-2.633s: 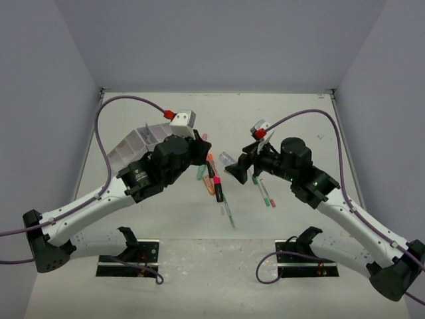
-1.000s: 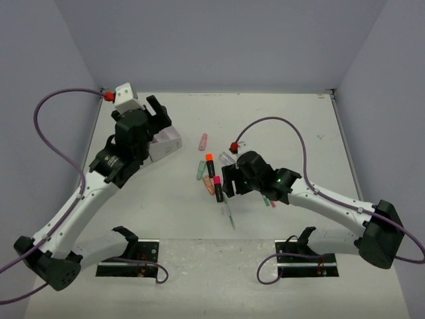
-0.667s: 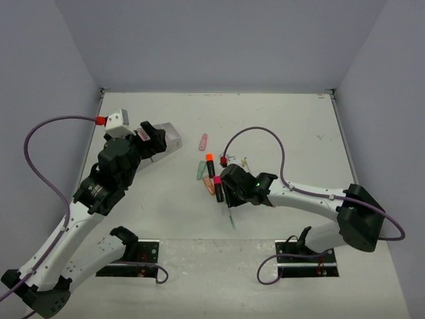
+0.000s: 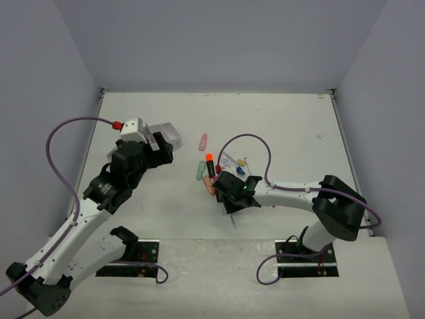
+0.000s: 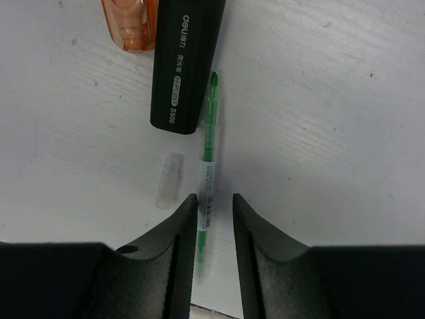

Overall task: Sort the stationery into containers
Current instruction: Pick up the pen from the center of the board.

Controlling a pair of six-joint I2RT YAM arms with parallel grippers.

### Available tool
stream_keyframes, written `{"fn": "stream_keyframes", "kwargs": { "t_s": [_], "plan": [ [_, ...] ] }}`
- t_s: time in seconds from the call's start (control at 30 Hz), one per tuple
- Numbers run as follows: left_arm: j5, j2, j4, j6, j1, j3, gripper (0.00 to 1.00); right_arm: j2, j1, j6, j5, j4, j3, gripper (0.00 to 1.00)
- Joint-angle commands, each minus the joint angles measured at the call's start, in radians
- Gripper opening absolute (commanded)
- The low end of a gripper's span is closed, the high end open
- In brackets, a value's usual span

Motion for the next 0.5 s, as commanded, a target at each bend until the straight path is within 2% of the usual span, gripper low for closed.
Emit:
{"fn": "stream_keyframes", "kwargs": {
  "t_s": [0.0, 0.27, 0.4, 0.47],
  "plan": [
    [-0.011, 0.005, -0.005, 0.028, 0.002, -0.010, 1.00, 0.030, 0.008, 0.025, 0.013, 0.023, 0.009, 0.29],
    [-0.047, 0.054, -0.073, 0.011, 0.002, 0.025, 1.00, 0.055, 0.006, 0.074, 0.095, -0.043, -0.006, 0.18],
    [-0.007, 0.080, -0.074, -0.024, 0.002, 0.009, 1.00, 0.037, 0.005, 0.082, 0.104, -0.044, -0.027, 0.01],
    [0.011, 0.111, -0.070, -0.057, -0.006, -0.008, 1.00, 0.006, 0.000, 0.084, 0.108, -0.045, -0.041, 0.00]
  ]
}}
